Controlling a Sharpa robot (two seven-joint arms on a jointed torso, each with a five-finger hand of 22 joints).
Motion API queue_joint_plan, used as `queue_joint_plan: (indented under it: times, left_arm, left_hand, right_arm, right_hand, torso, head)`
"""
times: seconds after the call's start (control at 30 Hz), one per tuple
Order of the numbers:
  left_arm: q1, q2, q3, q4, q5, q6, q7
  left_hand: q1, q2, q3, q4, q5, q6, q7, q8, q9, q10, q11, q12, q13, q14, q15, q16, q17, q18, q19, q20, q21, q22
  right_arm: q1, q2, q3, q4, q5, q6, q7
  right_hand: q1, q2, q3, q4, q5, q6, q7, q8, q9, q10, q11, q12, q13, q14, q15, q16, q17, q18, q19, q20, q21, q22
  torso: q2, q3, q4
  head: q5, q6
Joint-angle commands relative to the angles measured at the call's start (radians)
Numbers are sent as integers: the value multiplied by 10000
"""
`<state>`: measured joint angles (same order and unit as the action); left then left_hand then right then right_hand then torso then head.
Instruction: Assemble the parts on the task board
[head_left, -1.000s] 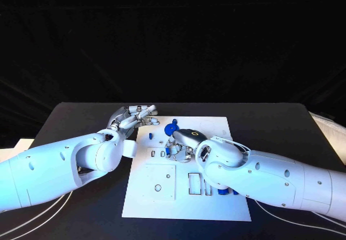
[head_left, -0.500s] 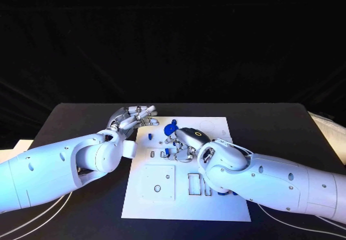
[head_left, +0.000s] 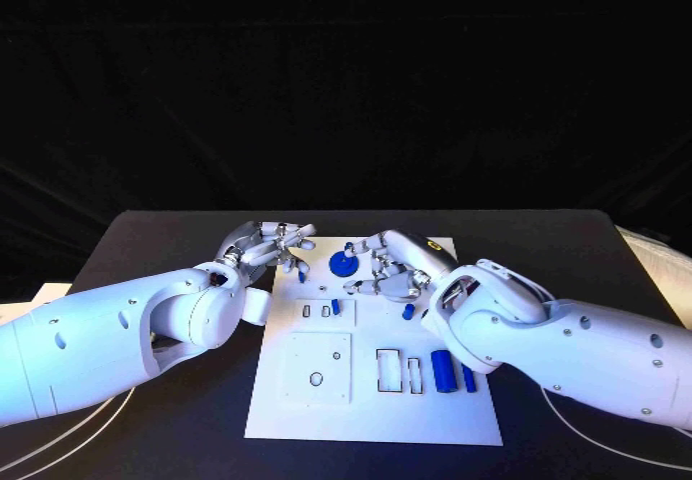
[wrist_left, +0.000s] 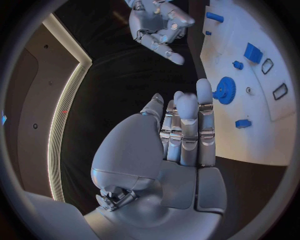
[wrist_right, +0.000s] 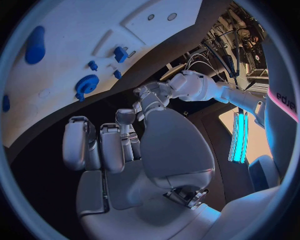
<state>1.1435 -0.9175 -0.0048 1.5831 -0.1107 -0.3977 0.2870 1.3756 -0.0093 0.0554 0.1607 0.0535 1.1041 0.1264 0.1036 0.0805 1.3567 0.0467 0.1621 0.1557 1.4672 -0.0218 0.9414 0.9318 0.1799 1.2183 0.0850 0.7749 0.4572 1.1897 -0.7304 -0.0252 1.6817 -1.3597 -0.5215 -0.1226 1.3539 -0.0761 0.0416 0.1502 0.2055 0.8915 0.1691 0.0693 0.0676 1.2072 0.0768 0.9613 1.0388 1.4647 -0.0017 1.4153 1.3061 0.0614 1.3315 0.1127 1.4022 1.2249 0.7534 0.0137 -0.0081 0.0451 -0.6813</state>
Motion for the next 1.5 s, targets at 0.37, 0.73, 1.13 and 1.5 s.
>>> queue_joint_plan:
  times: [0.37,0.73,1.13,1.5]
  left_arm:
    - [989,62,9,30,-7239,3700,-7406]
    - [1383,1177,-5,-829,-8835,4959,-9021]
    - [1483,2165,-59,-1653,-9016,5839,-9369]
    - [1490,2670,-132,-2116,-9232,6463,-9464]
  left_hand:
    - [-2005,464,-2415,1164,-68,-202,-565,1979,1559,-626,-448,6138,5930,993,-514,6145,6225,-940,1641,-472,5566,6845]
    - [-2130,777,-3344,1287,-67,-669,-718,3502,2905,-786,-637,8244,7990,1036,-588,6294,6390,-1263,2528,-572,6432,8443]
    - [-2376,1028,-3890,1303,-69,-1099,-832,4456,3892,-577,-736,9018,8738,1036,-671,6294,6390,-1424,2896,-663,6867,9251]
    - [-2558,1111,-4100,1299,-69,-1247,-869,4739,4223,-509,-769,9209,8928,1036,-698,6294,6390,-1471,2982,-694,7007,9498]
  right_arm:
    - [1216,-1937,46,153,5018,754,1567]
    - [1307,-2157,44,-93,5194,971,1382]
    - [1312,-2097,41,-191,5083,1084,1240]
    - [1311,-2049,38,-256,5021,1071,1195]
  right_hand:
    - [443,262,99,-215,205,217,-66,86,18,51,-46,83,-38,462,-12,-137,-127,194,-58,-49,-97,-99]
    - [459,299,88,-221,308,251,-74,93,17,-25,-54,-60,-194,432,-23,-236,-269,211,-101,-61,-144,-179]
    - [476,312,71,-230,416,270,-81,91,14,-70,-64,-147,-299,415,-32,-298,-342,223,-135,-71,-187,-244]
    - [510,319,48,-252,633,286,-87,82,10,-97,-74,-213,-403,411,-44,-343,-376,234,-161,-86,-235,-307]
  torso:
    - [-392,140,-223]
    - [-477,223,-217]
    - [-452,225,-223]
    - [-444,213,-231]
  head:
    - [226,-168]
    - [296,-200]
    - [331,-309]
    - [291,-409]
